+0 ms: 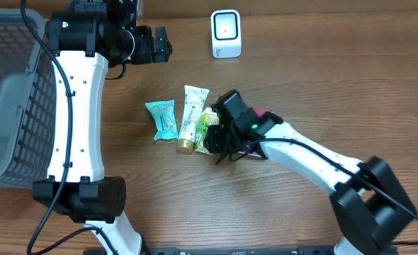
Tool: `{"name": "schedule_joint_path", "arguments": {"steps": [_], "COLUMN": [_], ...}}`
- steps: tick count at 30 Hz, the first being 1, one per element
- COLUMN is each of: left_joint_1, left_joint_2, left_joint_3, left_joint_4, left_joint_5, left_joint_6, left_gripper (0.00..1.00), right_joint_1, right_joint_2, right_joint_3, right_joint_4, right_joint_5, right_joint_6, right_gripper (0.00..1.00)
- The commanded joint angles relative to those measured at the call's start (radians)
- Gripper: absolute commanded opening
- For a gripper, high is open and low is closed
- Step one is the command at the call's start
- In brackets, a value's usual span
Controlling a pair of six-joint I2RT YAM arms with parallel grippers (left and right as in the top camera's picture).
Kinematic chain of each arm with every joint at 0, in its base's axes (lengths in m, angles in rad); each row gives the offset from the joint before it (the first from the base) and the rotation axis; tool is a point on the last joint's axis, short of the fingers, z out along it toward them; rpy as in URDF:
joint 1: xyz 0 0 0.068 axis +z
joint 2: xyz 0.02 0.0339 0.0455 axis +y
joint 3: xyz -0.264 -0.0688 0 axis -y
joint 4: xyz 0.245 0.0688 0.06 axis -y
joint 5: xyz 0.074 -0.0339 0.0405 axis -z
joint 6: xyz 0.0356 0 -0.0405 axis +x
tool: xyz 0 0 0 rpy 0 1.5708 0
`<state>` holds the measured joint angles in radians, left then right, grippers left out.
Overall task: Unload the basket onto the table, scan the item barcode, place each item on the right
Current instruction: 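Lift the left gripper away and reach the right gripper toward the items, then grasp the purple package with the right gripper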
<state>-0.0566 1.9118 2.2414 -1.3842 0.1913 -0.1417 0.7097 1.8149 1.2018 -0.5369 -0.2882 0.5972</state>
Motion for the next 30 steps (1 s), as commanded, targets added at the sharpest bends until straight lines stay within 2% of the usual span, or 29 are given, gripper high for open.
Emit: {"name": "schedule_joint_path", "arguments": {"steps": [1,10,14,19,22,25,30], "left_joint_1": [0.001,0.001,0.001,0.002,0.001,0.001,0.001], "left_joint_2": [-0.003,-0.003,-0.003,-0.003,-0.003,-0.003,-0.003], "left_joint_3": [0.012,0.012,0.012,0.012,0.012,0.012,0.012], "left_joint_4": [0.000,0.000,0.000,0.000,0.000,0.000,0.000], "left_joint_5": [0.011,0.011,0.011,0.011,0.011,0.011,0.011], "left_joint_6": [0.014,0.015,0.014,0.015,0.014,0.014,0.014], "left_gripper": [1.00,1.00,1.00,1.00,1.00,1.00,1.00], "right_joint_1": [-0.003,-0.022,-0.105,-0.218,-0.333,-0.391,-0.435], "right_joint_2": [0.002,0.002,0.001,0.001,0.001,0.001,-0.031], "right_joint_3": [-0.005,0.014,0.091,0.097,0.097,0.098,0.156], "right_joint_4": [-0.006,-0.180,-0.371,-0.398,-0.391,-0.353,-0.339], "right_joint_5": [0.061,0.209,0.417,0.486,0.542,0.496,0.192], "right_joint_6": [0.055,0.055,0.053,-0.002,-0.022,-0.120,-0.290], "right_gripper": [0.32,0.39,0.42,0.44,0.48,0.51,0.55]}}
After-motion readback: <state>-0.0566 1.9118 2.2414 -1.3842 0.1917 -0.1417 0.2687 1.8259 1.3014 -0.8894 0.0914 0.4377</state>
